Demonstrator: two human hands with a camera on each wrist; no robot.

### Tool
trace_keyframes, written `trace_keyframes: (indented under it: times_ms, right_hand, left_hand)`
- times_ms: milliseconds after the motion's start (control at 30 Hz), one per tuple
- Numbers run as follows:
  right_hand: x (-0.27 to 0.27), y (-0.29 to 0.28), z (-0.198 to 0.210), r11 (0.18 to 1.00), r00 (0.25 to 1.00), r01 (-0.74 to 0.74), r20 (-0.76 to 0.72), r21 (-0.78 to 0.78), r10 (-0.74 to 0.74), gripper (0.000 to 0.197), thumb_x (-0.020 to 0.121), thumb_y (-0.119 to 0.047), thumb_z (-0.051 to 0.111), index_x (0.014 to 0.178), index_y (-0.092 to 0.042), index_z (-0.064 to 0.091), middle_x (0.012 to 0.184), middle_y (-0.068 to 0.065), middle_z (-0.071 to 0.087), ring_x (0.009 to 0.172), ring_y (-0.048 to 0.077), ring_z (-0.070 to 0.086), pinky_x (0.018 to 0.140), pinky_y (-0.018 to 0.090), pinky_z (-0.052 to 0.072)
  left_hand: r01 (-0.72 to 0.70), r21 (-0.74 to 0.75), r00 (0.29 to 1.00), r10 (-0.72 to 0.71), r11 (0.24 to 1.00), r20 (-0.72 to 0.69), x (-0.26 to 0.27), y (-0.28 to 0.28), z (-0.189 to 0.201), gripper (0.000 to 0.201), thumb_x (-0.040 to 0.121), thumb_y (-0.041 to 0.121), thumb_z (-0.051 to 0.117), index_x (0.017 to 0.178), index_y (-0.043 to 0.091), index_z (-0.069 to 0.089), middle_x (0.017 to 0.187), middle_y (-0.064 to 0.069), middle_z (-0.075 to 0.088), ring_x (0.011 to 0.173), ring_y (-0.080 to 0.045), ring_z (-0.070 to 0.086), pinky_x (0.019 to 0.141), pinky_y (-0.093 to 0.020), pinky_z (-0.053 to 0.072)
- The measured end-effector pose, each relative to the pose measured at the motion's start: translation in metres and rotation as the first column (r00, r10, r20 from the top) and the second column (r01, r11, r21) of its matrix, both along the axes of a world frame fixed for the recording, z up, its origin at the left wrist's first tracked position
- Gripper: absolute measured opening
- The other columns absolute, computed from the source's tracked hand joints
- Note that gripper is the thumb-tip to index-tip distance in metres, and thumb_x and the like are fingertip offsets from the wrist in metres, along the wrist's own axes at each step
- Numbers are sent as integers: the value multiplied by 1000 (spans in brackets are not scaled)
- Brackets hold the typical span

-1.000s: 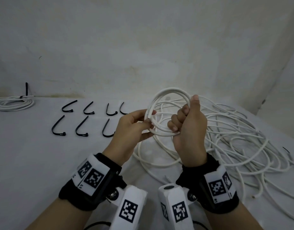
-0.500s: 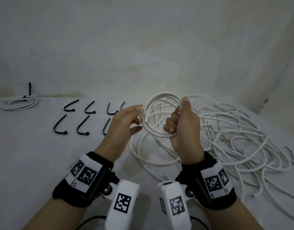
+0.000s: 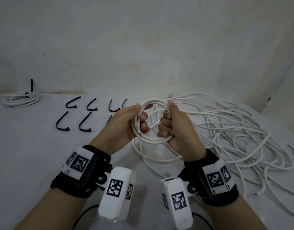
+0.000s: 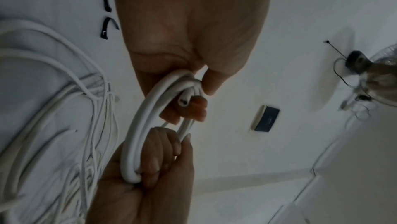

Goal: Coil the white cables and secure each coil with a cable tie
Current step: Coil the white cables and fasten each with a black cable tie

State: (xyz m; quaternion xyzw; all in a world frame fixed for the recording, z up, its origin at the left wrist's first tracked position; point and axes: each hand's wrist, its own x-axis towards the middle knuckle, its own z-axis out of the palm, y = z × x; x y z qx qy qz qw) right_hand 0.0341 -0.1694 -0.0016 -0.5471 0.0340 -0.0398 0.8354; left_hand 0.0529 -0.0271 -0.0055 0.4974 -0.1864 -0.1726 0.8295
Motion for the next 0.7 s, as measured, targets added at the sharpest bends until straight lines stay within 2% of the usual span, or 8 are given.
trace_keyframes:
  times_ms: [100,200,267,433,533,600,700]
  right_hand:
    - [2,-2,-2,999,999,-47,-15,-8,47,45,102,-39,37,63,-17,31,44,-6,19,33,7,18,36,18,22]
    - [4,-2,-3,998,997,-68,-18,4,68,46,101,-40,37,63,-17,31,44,-6,19,33,7,18,36,18,22]
    - [4,-1,-4,998,998,-57,-13,5,57,45,101,-40,37,63,-17,31,44,-6,19,33,7,18,36,18,22]
    - [2,1,-3,999,999,-39,-2,-17,39,46,102,-40,36,63,-17,31,44,-6,20,33,7,18,35,18,24]
    - [3,1,-4,998,998,-56,-1,-43,56,46,102,-40,35,63,-17,31,44,-6,20,33,7,18,36,18,24]
    - [2,2,-6,993,997,-75,3,-95,76,46,102,-39,35,62,-17,32,44,-7,20,34,7,18,37,19,24]
    - [0,6,-7,974,996,-76,29,-214,84,46,102,-39,35,61,-17,33,44,-7,22,35,8,20,39,21,27]
  left_hand:
    - [62,-74,996,-66,995,-66,1,3,-2,33,96,21,32,112,2,54,64,2,50,43,-8,44,55,-23,49]
    - [59,-117,995,-68,991,-72,1,2,-2,22,93,17,35,103,3,49,70,1,52,44,-7,43,53,-23,49]
    - [16,-87,1000,-18,996,-26,2,1,-3,19,96,14,33,99,3,49,74,0,53,46,-7,43,53,-23,49]
    - [-144,77,977,129,987,172,2,0,-3,30,101,8,29,112,9,57,75,-1,60,47,-10,45,50,-24,48]
    - [-177,156,967,143,972,209,3,0,-4,29,102,11,29,109,10,57,70,-1,52,45,-11,41,46,-24,43]
    - [-123,193,981,90,973,172,4,4,-4,28,102,17,31,102,6,56,63,0,44,44,-11,38,45,-23,41]
    - [-41,251,994,15,967,107,7,12,-3,36,102,25,33,111,-2,56,57,3,32,43,-9,34,45,-22,42]
